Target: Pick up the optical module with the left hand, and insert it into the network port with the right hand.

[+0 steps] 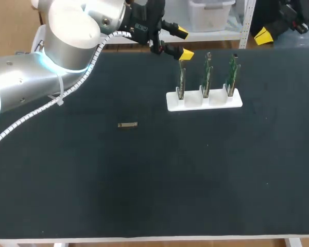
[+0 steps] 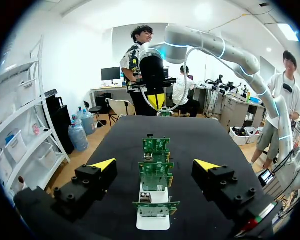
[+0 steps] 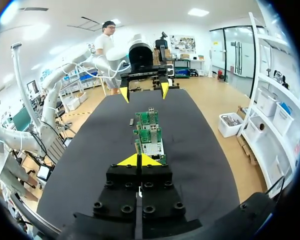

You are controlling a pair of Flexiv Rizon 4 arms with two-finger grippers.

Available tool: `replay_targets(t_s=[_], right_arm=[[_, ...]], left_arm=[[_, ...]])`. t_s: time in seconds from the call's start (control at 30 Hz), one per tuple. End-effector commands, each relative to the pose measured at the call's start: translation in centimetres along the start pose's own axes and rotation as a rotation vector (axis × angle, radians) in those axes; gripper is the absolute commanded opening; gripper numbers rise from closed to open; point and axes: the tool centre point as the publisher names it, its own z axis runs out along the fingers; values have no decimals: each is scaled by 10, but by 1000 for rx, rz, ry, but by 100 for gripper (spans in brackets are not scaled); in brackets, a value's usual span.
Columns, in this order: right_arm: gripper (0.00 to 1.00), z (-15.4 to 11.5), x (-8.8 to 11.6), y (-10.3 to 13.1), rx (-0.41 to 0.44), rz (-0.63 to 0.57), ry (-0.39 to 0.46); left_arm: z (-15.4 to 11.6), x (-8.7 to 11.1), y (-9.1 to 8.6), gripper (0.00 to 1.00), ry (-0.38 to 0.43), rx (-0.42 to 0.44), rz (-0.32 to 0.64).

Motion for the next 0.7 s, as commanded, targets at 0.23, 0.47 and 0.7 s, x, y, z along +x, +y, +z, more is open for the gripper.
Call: replay_targets(t_s=[0.23, 0.47, 0.7], right_arm=[[0, 1, 0, -5, -613, 1, 4], [100, 2, 0, -2, -621, 2, 18], [100, 2, 0, -2, -621, 2, 18]], left_arm=[[0, -1, -1, 100, 3, -3, -2], [0, -1, -1, 100, 3, -3, -2], [0, -1, -1, 100, 3, -3, -2]])
